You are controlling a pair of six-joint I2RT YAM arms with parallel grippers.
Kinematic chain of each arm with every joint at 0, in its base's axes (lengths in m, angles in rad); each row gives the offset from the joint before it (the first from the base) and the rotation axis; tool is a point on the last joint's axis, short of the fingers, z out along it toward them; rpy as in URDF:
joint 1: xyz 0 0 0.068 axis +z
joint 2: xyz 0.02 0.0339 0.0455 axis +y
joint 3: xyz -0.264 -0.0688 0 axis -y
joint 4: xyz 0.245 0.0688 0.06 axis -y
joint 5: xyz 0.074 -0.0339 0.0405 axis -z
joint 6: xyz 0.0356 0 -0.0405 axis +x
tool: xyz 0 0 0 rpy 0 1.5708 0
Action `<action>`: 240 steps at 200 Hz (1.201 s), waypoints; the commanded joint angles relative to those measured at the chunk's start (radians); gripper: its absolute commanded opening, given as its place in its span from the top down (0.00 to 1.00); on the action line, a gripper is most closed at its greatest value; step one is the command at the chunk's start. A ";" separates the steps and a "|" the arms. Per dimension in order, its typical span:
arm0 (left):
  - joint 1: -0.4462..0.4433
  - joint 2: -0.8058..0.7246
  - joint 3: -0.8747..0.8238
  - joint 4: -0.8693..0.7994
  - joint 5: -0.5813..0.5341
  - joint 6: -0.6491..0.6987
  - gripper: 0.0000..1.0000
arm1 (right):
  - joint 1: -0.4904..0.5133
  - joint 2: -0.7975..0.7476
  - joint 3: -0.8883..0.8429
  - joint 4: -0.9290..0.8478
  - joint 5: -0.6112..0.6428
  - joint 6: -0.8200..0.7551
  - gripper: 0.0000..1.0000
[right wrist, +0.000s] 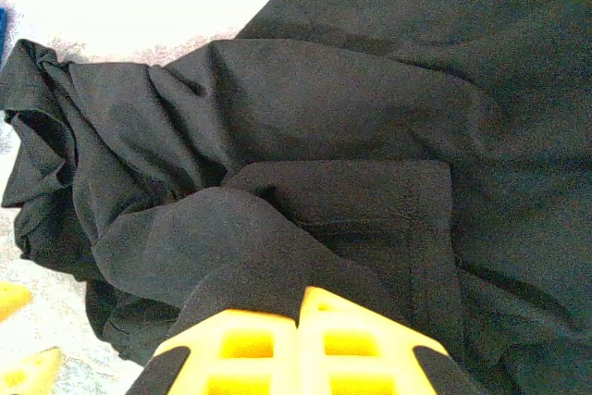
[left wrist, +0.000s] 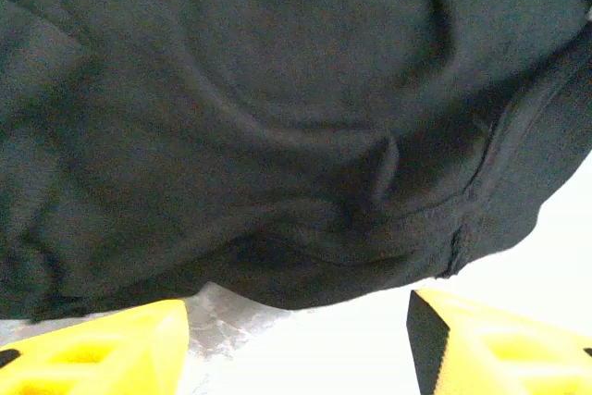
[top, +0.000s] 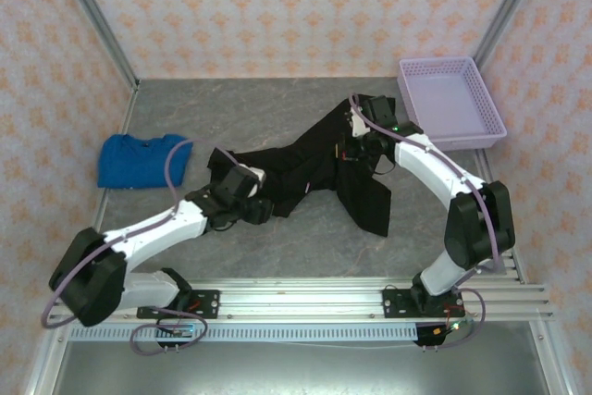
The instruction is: Fold the inside-out t-shirt
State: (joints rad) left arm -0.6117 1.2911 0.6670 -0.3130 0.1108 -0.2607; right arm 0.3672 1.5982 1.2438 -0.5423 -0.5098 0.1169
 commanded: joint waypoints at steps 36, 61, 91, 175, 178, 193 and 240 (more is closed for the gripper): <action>-0.010 0.184 0.081 0.019 0.043 0.067 0.33 | -0.005 -0.026 -0.002 -0.018 -0.001 0.009 1.00; -0.012 0.240 0.086 0.042 0.044 0.075 0.37 | -0.007 -0.022 -0.004 -0.013 -0.001 0.008 1.00; -0.011 0.296 0.107 0.077 0.055 0.074 0.60 | -0.007 -0.015 -0.004 -0.016 0.000 0.007 1.00; -0.012 -0.038 0.161 0.058 -0.104 0.004 1.00 | -0.005 -0.261 0.046 -0.042 0.074 -0.058 1.00; -0.011 -0.074 0.174 0.044 -0.117 0.000 1.00 | -0.005 -0.283 0.056 -0.048 0.082 -0.063 1.00; -0.018 -0.244 0.247 -0.010 -0.180 0.000 1.00 | 0.000 -0.396 0.098 -0.054 0.130 -0.080 1.00; -0.025 -0.477 0.580 -0.100 -0.272 0.078 1.00 | 0.025 -0.657 0.321 -0.099 0.237 -0.114 1.00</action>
State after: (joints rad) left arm -0.6304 0.8562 1.0855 -0.3225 -0.0696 -0.2329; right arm 0.3729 1.0527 1.4132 -0.6140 -0.3565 0.0456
